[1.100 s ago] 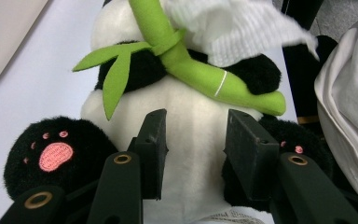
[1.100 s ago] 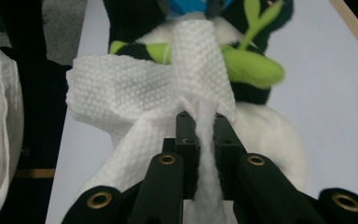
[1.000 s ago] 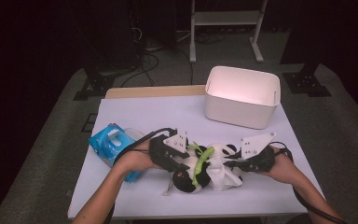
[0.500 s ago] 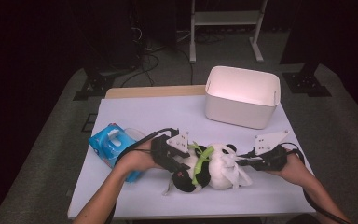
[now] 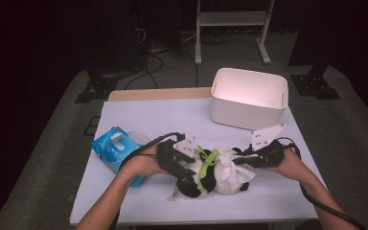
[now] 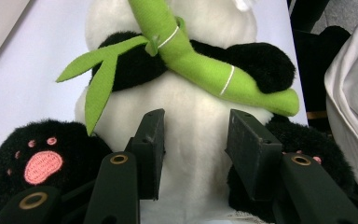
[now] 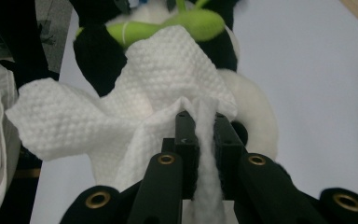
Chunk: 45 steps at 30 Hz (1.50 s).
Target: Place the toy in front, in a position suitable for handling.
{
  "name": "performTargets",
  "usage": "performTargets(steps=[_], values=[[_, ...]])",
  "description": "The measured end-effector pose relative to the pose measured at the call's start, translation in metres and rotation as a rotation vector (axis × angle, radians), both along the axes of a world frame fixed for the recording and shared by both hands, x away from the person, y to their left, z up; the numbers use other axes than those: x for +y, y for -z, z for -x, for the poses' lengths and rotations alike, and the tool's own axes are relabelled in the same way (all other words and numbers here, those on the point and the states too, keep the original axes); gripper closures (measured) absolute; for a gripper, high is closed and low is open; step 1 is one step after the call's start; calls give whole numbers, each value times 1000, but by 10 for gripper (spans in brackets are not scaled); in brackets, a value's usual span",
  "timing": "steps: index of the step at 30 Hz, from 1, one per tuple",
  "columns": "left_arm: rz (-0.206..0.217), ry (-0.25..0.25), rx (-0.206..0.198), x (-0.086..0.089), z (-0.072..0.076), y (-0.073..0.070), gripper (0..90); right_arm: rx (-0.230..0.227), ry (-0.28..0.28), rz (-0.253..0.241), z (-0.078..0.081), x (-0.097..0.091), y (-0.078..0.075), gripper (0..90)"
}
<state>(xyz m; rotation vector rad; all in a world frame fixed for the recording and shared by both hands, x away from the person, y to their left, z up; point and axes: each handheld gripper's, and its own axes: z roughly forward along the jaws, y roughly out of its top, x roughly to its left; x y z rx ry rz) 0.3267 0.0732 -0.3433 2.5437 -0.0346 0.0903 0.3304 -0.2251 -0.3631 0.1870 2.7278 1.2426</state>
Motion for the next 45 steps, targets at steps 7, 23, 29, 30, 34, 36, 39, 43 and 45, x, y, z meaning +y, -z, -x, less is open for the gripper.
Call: performTargets(steps=[7, 23, 29, 30, 34, 36, 39, 43, 45], values=[[-9, 3, -2, 0, -1, -1, 556, 39, 63, 9, -5, -23, 10, 829], [-43, -26, -47, -2, -7, -3, 519, 108, 14, 12, 12, -18, 23, 844], [-40, -42, -38, -5, -10, 0, 517, 94, 17, 24, 18, -14, 22, 843], [-40, -44, -36, -5, -10, 1, 518, 84, 24, 15, 19, -14, 20, 843], [-44, -43, -26, -4, -10, 1, 524, 58, 21, -3, 17, -9, 13, 843], [-30, -42, -13, -3, -10, 2, 522, 47, 11, -15, 16, -4, 9, 843], [-29, -40, -11, -5, -11, 3, 522, 43, -5, -49, 15, 3, 4, 840], [-51, -44, -19, -6, -9, 2, 522, -3, -44, -17, 16, 26, -1, 840], [-43, -45, -23, -4, -9, 3, 522, -3, -45, -16, 15, 24, -1, 840]])
